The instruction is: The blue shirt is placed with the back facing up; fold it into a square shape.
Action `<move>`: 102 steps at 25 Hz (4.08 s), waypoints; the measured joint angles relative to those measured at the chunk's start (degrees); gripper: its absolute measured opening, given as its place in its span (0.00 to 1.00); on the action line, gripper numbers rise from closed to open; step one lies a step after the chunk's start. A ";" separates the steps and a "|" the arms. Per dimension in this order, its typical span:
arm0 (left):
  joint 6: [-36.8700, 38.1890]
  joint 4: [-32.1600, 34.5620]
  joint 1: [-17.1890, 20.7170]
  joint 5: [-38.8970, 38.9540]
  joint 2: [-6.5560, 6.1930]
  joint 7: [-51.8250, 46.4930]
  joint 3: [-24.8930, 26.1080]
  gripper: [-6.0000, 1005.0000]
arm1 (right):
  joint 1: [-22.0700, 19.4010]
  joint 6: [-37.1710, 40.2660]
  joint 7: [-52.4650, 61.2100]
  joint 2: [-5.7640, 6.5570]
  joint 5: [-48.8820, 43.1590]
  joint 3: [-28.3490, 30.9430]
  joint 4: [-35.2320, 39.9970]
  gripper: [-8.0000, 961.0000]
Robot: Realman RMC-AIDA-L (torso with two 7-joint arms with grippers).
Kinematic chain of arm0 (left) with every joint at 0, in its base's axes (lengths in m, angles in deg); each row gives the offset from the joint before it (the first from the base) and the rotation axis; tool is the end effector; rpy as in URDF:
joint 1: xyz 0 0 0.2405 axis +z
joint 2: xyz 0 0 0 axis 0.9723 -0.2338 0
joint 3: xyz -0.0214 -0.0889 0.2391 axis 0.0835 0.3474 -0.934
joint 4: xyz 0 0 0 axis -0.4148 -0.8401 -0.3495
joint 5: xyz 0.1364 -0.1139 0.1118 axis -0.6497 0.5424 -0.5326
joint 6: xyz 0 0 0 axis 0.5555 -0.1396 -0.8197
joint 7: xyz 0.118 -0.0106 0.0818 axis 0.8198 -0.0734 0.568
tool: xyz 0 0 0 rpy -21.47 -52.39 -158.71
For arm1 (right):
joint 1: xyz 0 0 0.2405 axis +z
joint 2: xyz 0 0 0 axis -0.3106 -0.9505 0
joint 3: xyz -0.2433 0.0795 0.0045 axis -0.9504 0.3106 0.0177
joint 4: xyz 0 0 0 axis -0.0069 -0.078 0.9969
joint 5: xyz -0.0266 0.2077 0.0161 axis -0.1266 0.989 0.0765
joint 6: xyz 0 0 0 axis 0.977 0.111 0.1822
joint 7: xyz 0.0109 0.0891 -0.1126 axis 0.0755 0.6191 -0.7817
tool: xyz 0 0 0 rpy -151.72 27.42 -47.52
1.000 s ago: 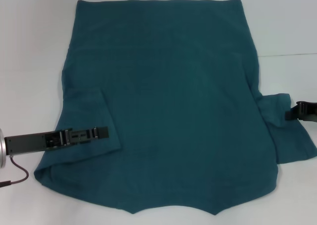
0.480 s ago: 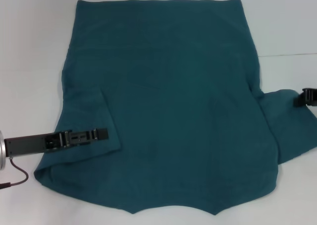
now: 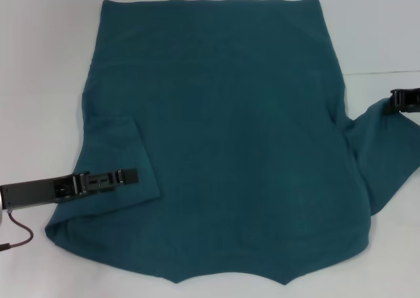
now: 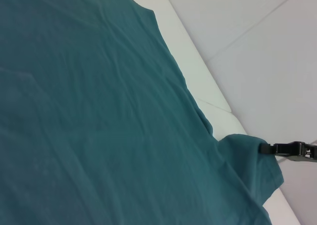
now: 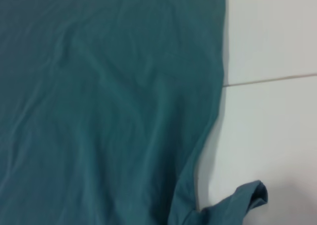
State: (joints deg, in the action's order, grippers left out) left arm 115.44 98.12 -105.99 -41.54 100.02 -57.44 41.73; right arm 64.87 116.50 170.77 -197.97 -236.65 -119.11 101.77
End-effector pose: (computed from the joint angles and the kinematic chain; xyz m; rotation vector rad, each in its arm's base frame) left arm -0.2695 0.3406 0.0177 -2.3418 -1.6247 -0.7058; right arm 0.3024 0.4477 0.0992 -1.8574 1.4822 0.0790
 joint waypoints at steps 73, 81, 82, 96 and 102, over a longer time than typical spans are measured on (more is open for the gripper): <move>-3.52 0.00 0.16 -0.45 0.43 -0.79 -0.05 0.87 | 7.40 10.40 7.71 -3.78 -1.36 -12.27 3.04 0.02; -3.83 0.00 0.16 -0.44 0.43 -0.80 -0.05 0.87 | 7.78 8.75 8.03 -4.71 -1.36 -12.50 2.31 0.01; -3.84 0.00 0.16 -0.44 0.43 -0.80 -0.05 0.87 | 7.84 8.77 8.01 -4.75 -1.36 -12.53 2.19 0.01; -4.49 -0.78 0.16 -0.69 0.17 -0.80 -0.05 0.87 | 5.86 10.51 4.74 -3.06 9.33 -12.07 1.66 0.24; -4.13 -0.79 0.28 -0.48 -0.44 -3.49 0.08 0.87 | 3.89 12.64 2.83 -2.17 11.38 -11.72 2.08 0.56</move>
State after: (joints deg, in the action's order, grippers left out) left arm 111.31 97.32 -105.71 -42.02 99.57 -60.93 41.80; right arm 68.76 129.14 173.60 -200.14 -225.27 -130.83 103.85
